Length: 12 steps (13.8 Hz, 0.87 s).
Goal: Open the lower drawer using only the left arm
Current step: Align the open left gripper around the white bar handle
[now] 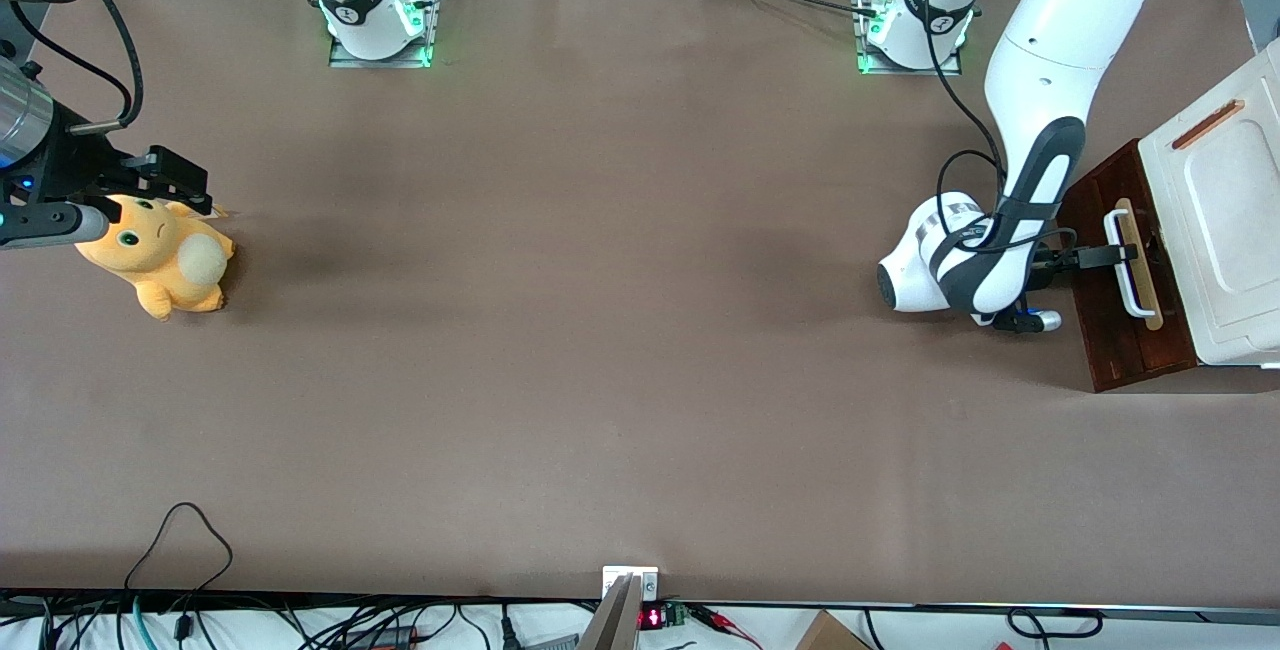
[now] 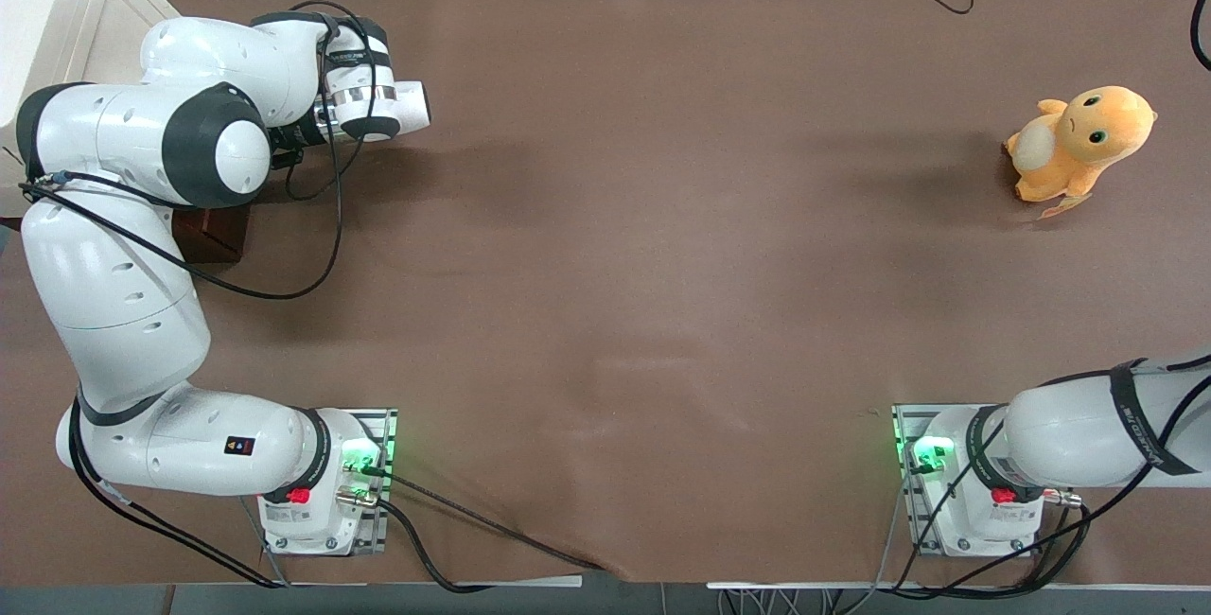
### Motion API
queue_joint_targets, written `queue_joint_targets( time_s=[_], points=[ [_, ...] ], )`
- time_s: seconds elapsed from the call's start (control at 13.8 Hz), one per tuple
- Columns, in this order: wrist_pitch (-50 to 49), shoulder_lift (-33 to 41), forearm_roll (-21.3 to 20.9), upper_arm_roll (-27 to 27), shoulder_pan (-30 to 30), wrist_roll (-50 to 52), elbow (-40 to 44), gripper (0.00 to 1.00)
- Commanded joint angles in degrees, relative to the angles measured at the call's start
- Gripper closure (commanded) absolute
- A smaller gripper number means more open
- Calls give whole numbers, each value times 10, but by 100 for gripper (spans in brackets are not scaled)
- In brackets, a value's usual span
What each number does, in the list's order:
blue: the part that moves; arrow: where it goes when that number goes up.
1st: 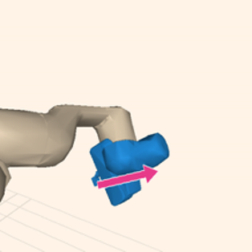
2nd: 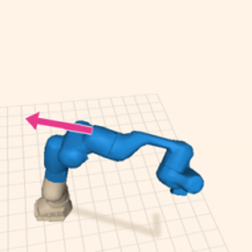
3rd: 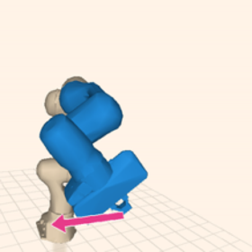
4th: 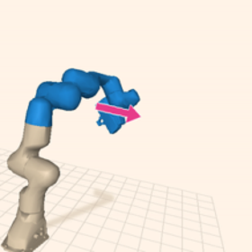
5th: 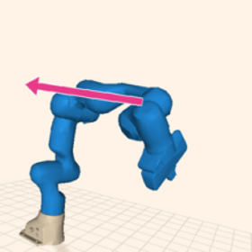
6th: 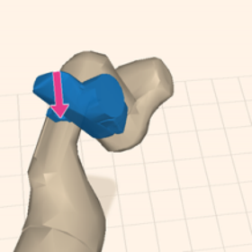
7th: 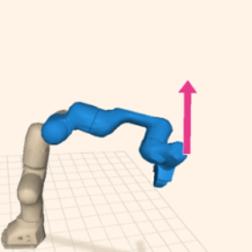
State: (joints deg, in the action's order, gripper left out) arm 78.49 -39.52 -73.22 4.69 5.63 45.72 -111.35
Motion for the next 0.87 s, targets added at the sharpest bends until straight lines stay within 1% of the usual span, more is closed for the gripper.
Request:
queue_joint_targets(
  time_s=[0.0,0.14,0.29,0.51,0.8],
  points=[
    [-3,3,-17,4,-11,-5,2,0],
    [-3,3,-17,3,-11,-5,2,0],
    [-3,2,-29,4,-11,-5,2,4],
    [-3,2,-30,4,-14,-5,2,7],
    [6,2,-31,4,-19,-5,3,8]
  ],
)
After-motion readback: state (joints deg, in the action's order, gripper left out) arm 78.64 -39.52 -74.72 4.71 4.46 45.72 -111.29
